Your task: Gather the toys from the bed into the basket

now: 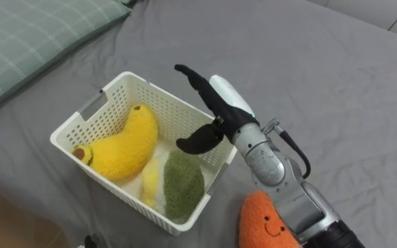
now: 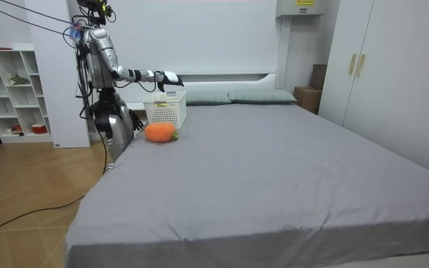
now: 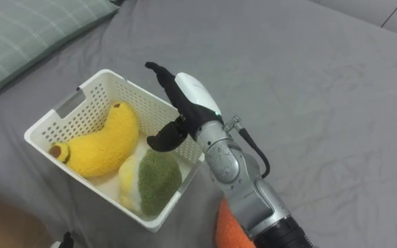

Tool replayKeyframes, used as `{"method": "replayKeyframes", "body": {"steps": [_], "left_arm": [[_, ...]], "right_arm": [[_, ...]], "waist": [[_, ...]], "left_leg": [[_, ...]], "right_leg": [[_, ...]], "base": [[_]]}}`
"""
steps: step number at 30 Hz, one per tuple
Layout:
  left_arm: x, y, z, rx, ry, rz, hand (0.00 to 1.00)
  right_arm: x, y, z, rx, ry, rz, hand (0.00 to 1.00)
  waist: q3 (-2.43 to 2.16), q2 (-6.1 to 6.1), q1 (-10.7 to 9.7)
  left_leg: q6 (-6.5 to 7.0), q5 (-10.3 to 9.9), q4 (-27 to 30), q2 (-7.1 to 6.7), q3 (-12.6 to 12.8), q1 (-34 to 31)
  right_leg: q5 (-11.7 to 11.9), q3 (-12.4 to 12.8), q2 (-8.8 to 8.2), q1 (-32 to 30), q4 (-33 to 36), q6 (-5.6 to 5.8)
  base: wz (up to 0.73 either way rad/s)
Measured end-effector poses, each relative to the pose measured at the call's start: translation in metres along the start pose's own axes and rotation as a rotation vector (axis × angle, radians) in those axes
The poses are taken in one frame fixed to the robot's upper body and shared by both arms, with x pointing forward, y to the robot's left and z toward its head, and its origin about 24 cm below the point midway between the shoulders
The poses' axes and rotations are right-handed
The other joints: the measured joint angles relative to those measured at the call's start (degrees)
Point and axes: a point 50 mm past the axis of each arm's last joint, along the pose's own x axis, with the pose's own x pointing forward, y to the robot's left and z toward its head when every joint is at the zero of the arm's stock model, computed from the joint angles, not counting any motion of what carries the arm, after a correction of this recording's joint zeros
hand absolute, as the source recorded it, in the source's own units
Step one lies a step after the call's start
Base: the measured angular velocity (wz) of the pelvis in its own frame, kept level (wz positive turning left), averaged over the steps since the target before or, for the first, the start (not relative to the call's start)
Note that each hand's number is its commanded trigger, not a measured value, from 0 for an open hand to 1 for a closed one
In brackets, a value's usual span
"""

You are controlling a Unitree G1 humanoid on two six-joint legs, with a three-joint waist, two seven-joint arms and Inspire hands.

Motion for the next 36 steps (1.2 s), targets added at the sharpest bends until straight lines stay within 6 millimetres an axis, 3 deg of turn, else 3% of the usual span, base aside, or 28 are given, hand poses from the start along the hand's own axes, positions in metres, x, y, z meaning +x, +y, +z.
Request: {"method": "replayKeyframes", "body": {"steps": [17, 24, 30, 35, 36], "left_arm": [[0.000, 0.002, -0.002, 0.001, 0.004, -0.002, 0.00], [0.001, 0.008, -0.005, -0.007, 0.016, 0.013, 0.00], [0.000, 0.012, -0.009, -0.035, 0.030, 0.034, 0.00], [0.000, 0.012, -0.012, -0.050, 0.042, 0.038, 0.00], [-0.001, 0.011, -0.013, -0.051, 0.044, 0.036, 0.00]], "right_arm": [[-0.001, -0.003, -0.002, -0.004, 0.002, -0.011, 0.00], [-0.003, -0.013, -0.004, -0.031, -0.002, -0.033, 0.00], [-0.005, -0.022, -0.008, -0.015, 0.008, -0.084, 0.00], [-0.007, -0.032, -0.013, 0.011, 0.023, -0.162, 0.00], [-0.007, -0.033, -0.013, 0.024, 0.023, -0.171, 0.00]], "waist": [[-0.01, -0.01, -0.1], [-0.01, 0.01, -0.2], [0.00, 0.10, -2.1], [0.21, 0.83, -4.1], [0.06, 1.09, -4.6]], "left_leg": [[0.00, 0.0, 0.0, -0.01, -0.1, -0.1], [0.00, 0.0, 0.1, 0.00, 0.1, -0.1], [0.00, 0.0, 0.1, -0.04, 0.0, 0.1], [0.01, 0.0, 0.2, -0.06, 0.0, 0.8], [0.00, 0.0, 0.1, -0.04, 0.2, 1.0]], "right_leg": [[0.0, 0.1, 0.00, 0.1, 0.0, 0.00], [0.0, 0.0, -0.01, 0.1, 0.0, 0.00], [0.0, 0.0, -0.05, 0.2, 0.0, 0.00], [0.0, 0.0, -0.07, 1.0, -0.1, 0.01], [0.0, 0.1, -0.06, 1.1, -0.1, 0.02]], "base": [[0.00], [0.00], [0.00], [0.00], [-0.05]]}}
